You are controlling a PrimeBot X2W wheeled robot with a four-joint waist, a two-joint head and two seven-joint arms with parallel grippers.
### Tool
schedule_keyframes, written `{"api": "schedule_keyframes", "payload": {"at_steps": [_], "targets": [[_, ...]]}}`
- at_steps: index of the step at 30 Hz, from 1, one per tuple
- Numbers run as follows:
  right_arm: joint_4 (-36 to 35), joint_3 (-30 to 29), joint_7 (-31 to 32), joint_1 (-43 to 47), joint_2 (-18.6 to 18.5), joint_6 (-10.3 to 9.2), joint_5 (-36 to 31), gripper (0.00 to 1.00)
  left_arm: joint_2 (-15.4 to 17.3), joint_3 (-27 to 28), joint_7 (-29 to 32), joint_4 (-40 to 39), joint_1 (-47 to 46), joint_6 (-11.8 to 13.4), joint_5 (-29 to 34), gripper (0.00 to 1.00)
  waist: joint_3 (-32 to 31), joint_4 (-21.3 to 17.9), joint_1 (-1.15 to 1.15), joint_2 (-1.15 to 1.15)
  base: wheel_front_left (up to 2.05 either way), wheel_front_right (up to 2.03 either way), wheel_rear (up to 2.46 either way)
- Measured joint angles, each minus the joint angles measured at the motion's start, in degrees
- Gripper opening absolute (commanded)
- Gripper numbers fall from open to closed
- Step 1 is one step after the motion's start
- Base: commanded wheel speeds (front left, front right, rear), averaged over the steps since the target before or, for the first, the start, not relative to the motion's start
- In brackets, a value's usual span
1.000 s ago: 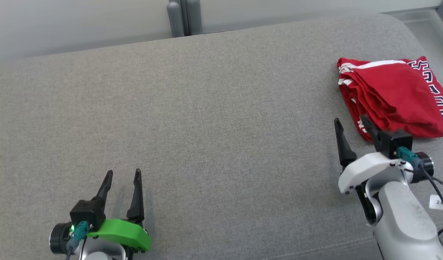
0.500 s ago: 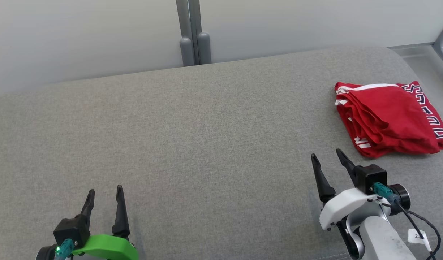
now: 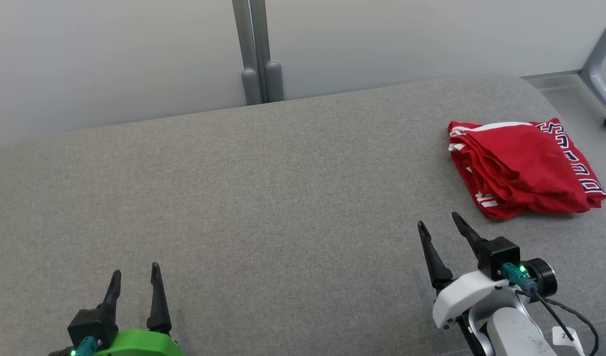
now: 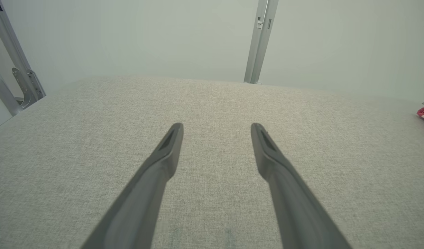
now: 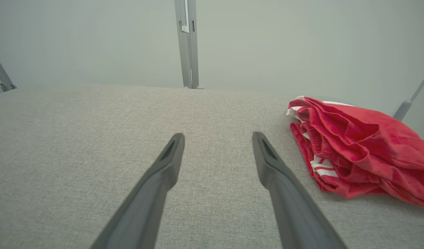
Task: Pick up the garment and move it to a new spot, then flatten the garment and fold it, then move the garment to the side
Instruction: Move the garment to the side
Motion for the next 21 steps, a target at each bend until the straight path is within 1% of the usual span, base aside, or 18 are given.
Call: {"api": "schedule_keyframes", "payload": {"at_steps": [11,12,21], "targets": [[-2.05,-0.35,0.0,2.07,0.03,0.0,0.56,1.0,0.0,0.51,0.0,0.0,0.96,-0.53,0.01,1.0,-0.49,0.18,0.0,0.0,0.0,0.0,0.0],[-2.31,-0.58,0.0,2.1,0.03,0.0,0.57,1.0,0.0,0.47,0.0,-0.03,1.02,-0.88,0.03,1.0,-0.5,0.27,0.0,0.0,0.0,0.0,0.0],[-2.47,-1.25,0.0,2.18,0.03,0.0,0.2,1.0,0.0,0.38,0.0,0.09,1.16,-1.54,0.19,1.0,-0.51,0.64,0.0,0.0,0.0,0.0,0.0]]}}
